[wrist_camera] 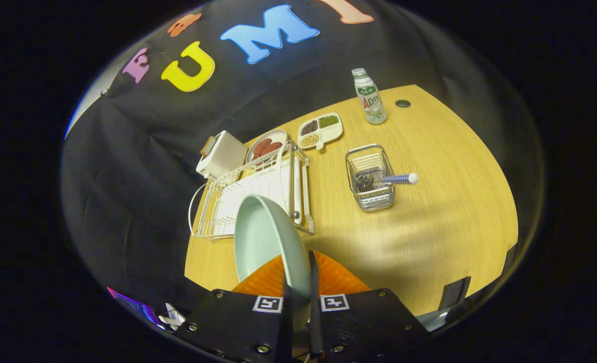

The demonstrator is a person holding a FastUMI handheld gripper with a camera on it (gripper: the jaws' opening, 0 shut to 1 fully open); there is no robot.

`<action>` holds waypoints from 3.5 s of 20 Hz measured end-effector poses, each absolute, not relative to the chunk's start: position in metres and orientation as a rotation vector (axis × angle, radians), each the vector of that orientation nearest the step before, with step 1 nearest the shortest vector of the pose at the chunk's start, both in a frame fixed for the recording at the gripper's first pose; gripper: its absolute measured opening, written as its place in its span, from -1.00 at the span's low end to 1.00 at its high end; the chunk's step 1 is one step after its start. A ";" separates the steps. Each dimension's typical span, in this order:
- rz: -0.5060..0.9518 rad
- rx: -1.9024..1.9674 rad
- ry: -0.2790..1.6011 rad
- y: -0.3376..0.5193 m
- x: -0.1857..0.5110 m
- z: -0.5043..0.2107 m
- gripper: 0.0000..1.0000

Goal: Take the plate from the dish rack, then take the spoon from the basket and place it into the plate.

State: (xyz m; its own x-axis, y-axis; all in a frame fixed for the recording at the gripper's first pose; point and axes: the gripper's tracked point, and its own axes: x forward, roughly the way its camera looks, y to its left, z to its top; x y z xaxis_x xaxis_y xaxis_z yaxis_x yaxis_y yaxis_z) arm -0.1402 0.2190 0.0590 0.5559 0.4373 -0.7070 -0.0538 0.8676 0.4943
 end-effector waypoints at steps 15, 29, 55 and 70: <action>0.297 0.630 1.068 0.243 -0.147 -0.051 -0.73; 0.325 0.493 1.016 0.242 -0.136 -0.068 -0.59; 0.204 0.029 0.047 0.104 -0.068 0.137 0.31; 0.160 0.096 0.060 0.108 0.021 0.046 -0.23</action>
